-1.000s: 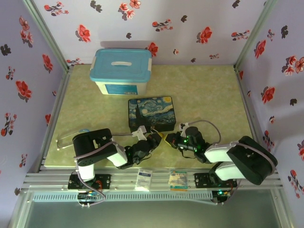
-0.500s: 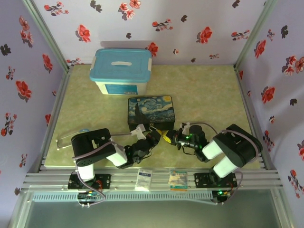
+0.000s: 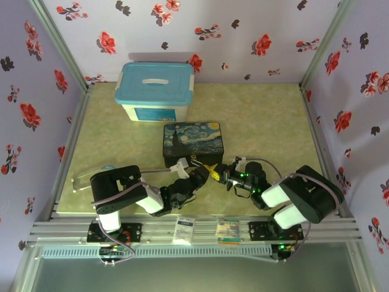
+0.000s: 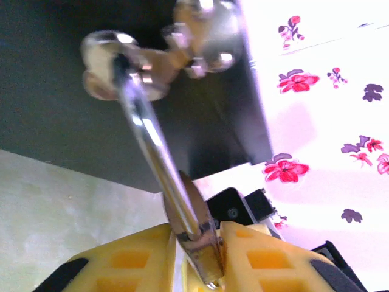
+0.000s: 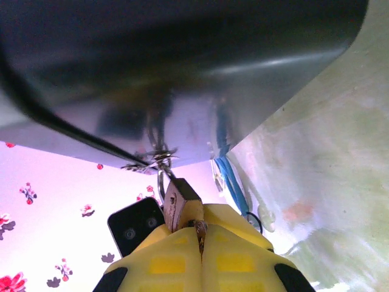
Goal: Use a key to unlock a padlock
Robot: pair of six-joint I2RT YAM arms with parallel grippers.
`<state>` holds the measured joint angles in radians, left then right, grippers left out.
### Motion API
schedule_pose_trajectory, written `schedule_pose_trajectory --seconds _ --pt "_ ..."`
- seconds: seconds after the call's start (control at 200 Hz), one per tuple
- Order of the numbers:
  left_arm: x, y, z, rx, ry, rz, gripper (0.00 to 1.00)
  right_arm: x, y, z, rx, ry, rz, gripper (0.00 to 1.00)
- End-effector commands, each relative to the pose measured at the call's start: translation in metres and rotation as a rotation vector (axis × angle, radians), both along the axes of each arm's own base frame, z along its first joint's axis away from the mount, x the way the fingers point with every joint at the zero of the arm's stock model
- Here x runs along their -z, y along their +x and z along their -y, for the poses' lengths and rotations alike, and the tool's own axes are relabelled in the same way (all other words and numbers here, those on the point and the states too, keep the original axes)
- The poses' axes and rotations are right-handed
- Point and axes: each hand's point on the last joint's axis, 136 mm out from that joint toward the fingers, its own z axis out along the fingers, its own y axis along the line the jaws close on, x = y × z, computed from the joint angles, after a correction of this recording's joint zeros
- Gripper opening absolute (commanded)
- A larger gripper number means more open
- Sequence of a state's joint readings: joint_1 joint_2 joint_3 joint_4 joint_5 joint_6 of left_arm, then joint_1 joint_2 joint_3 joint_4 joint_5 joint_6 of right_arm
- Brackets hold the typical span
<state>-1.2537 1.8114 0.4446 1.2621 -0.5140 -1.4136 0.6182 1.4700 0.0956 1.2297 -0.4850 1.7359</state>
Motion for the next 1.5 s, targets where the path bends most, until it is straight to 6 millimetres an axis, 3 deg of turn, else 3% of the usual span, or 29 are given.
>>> schedule_pose_trajectory --seconds 0.0,0.185,0.29,0.505,0.685,0.795,0.965,1.095,1.205,1.28,1.355,1.425,1.49 --pt "0.001 -0.019 0.011 0.093 0.029 0.022 0.26 -0.049 0.016 -0.003 0.054 0.134 0.121 0.0" --pt "0.024 -0.021 -0.007 0.026 0.061 -0.02 0.21 -0.054 0.021 -0.002 0.082 0.15 0.12 0.0" --pt "0.025 -0.021 -0.019 -0.017 0.071 -0.017 0.32 -0.048 0.02 -0.001 0.083 0.137 0.106 0.0" --pt "0.027 -0.02 -0.027 -0.042 0.073 -0.022 0.31 -0.047 0.021 -0.001 0.086 0.129 0.115 0.0" --pt "0.044 -0.018 -0.044 -0.106 0.076 -0.066 0.34 -0.041 0.021 -0.001 0.083 0.114 0.112 0.0" --pt "0.026 -0.018 -0.039 -0.084 0.098 0.002 0.34 -0.026 0.019 0.002 0.087 0.069 0.103 0.0" --pt "-0.003 -0.014 -0.034 -0.087 0.073 0.069 0.58 -0.004 0.015 0.004 0.074 0.001 0.094 0.0" --pt "-0.002 -0.006 -0.031 -0.094 0.082 0.074 0.62 0.002 0.014 0.002 0.061 -0.02 0.097 0.0" --pt "0.011 0.003 -0.03 -0.088 0.082 0.035 0.64 0.003 0.013 0.001 0.056 -0.024 0.095 0.0" --pt "0.018 0.006 -0.02 -0.061 0.063 0.0 0.59 0.003 0.012 0.0 0.053 -0.027 0.099 0.0" --pt "0.023 0.007 -0.011 -0.036 0.067 -0.008 0.46 0.003 0.012 -0.001 0.051 -0.023 0.094 0.0" --pt "0.031 0.008 -0.009 -0.036 0.067 -0.029 0.41 0.0 0.013 -0.003 0.05 -0.016 0.101 0.0" --pt "0.041 0.008 -0.014 -0.053 0.078 -0.049 0.27 -0.004 0.013 -0.004 0.052 -0.009 0.111 0.0"
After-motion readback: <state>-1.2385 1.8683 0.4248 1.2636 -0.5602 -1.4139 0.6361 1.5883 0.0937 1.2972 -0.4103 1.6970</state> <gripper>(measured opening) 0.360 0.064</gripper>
